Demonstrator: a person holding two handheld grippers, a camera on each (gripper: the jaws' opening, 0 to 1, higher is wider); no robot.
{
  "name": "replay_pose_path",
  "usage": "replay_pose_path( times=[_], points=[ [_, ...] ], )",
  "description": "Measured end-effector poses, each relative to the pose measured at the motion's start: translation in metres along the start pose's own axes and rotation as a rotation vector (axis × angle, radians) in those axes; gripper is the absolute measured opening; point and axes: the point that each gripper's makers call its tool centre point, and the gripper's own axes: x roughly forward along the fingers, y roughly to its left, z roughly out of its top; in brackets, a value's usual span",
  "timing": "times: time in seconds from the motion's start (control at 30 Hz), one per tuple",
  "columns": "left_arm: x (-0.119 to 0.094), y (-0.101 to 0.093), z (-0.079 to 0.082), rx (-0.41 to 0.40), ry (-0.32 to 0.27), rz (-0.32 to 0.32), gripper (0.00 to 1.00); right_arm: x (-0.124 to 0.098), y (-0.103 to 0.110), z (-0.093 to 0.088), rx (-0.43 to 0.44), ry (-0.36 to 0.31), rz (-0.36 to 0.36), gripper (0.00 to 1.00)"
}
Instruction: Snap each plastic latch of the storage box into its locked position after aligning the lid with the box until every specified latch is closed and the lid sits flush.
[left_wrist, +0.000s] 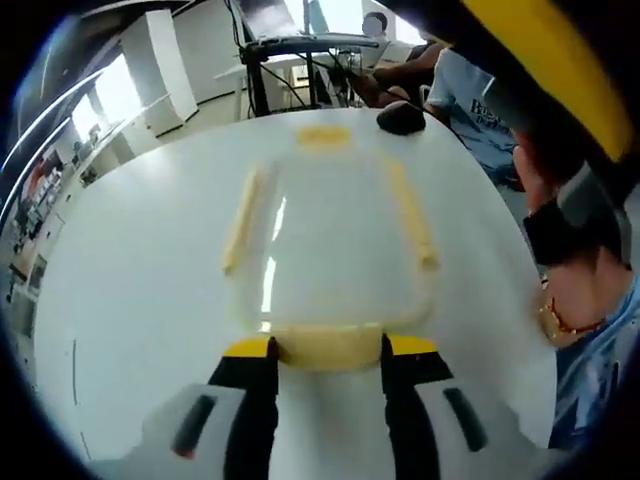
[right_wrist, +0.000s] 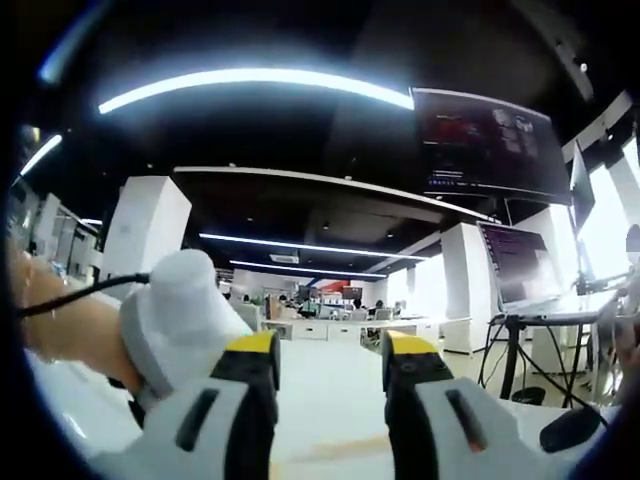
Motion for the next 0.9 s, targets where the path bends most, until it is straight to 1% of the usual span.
replay_pose_path(
  times=[0.17,0.23,0.33,0.43,0.47,0.5,0.53,0.57,0.6,0.67,0.73,0.77,0.83,0.87,0.9],
  points=[
    [-0.004,0.000,-0.008,-0.007,0.006,-0.005,0.40,0.001,0.001,-0.001,0.000,0.001,0.015,0.40],
    [-0.007,0.000,-0.012,-0.008,0.013,-0.008,0.40,0.001,-0.001,-0.001,-0.019,0.006,0.010,0.40],
    [-0.010,0.001,-0.018,-0.007,0.029,-0.012,0.40,0.002,-0.007,-0.001,-0.071,0.019,-0.011,0.40],
    [-0.012,0.001,-0.022,-0.008,0.041,-0.016,0.40,0.003,-0.011,-0.001,-0.081,0.028,-0.013,0.40],
    [-0.013,0.001,-0.023,-0.007,0.044,-0.018,0.40,0.004,-0.012,-0.003,-0.084,0.039,-0.007,0.40],
    [-0.013,0.001,-0.025,-0.006,0.048,-0.020,0.40,0.004,-0.013,-0.006,-0.117,0.054,-0.006,0.41],
    [-0.014,0.001,-0.026,-0.005,0.052,-0.023,0.40,0.003,-0.016,-0.010,-0.136,0.073,-0.020,0.40],
    [-0.014,0.002,-0.027,-0.004,0.055,-0.026,0.40,0.003,-0.016,-0.013,-0.132,0.084,-0.019,0.40],
    [-0.015,0.002,-0.029,-0.005,0.057,-0.033,0.40,0.004,-0.017,-0.016,-0.121,0.100,-0.007,0.40],
    [-0.016,0.002,-0.031,-0.008,0.058,-0.038,0.40,0.005,-0.015,-0.017,-0.087,0.106,0.032,0.40],
    [-0.017,0.002,-0.033,-0.004,0.060,-0.040,0.40,0.006,-0.020,-0.016,-0.079,0.112,0.055,0.40],
    [-0.019,0.002,-0.035,-0.001,0.064,-0.042,0.40,0.006,-0.022,-0.016,-0.092,0.119,0.065,0.40],
    [-0.021,0.003,-0.038,0.006,0.070,-0.045,0.40,0.005,-0.024,-0.019,-0.169,0.151,0.099,0.38],
    [-0.022,0.003,-0.040,0.009,0.072,-0.047,0.40,0.005,-0.023,-0.023,-0.195,0.177,0.123,0.37],
    [-0.023,0.003,-0.041,0.011,0.073,-0.049,0.40,0.005,-0.023,-0.027,-0.201,0.201,0.146,0.37]
  ],
)
